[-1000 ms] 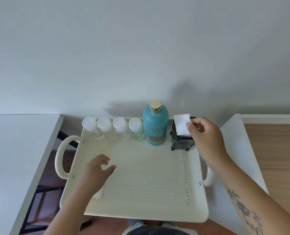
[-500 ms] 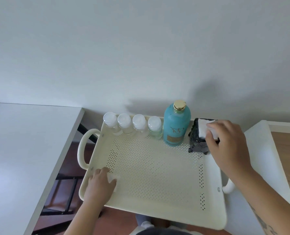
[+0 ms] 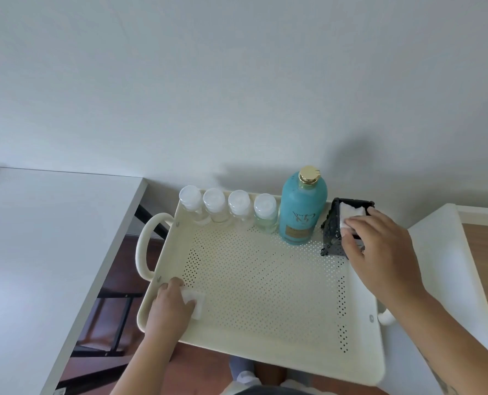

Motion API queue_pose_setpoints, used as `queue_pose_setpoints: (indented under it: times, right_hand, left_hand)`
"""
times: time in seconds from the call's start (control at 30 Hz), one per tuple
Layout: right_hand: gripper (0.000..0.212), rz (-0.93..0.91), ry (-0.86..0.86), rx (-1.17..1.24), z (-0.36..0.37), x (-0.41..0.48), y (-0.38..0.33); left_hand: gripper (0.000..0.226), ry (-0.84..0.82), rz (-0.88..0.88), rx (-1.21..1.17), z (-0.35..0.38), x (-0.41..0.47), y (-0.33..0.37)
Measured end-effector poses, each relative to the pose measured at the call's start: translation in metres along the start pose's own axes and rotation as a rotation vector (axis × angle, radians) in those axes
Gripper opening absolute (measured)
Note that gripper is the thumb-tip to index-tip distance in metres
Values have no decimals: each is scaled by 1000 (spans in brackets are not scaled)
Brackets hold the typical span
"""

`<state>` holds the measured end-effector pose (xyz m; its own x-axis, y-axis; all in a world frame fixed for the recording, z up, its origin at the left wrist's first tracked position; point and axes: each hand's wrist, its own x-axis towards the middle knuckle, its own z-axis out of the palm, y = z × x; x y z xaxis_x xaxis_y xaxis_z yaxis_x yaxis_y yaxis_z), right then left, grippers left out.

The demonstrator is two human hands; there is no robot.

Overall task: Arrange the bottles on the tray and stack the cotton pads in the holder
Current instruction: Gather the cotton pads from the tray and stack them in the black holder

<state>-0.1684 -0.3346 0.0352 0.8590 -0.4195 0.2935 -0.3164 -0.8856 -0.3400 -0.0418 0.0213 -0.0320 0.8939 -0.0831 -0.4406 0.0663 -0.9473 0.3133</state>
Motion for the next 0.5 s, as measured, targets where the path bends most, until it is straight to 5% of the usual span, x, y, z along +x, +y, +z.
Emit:
queue_pose_setpoints:
  times: [0.3,0.5]
  right_hand:
    - [30,5,45,23,1,-5,2]
    - [33,0,92,5,2,-13,2]
  left_hand:
    - [2,0,54,-106,-4,-1,8]
    - [8,-21,174,-439,-15,-15,50]
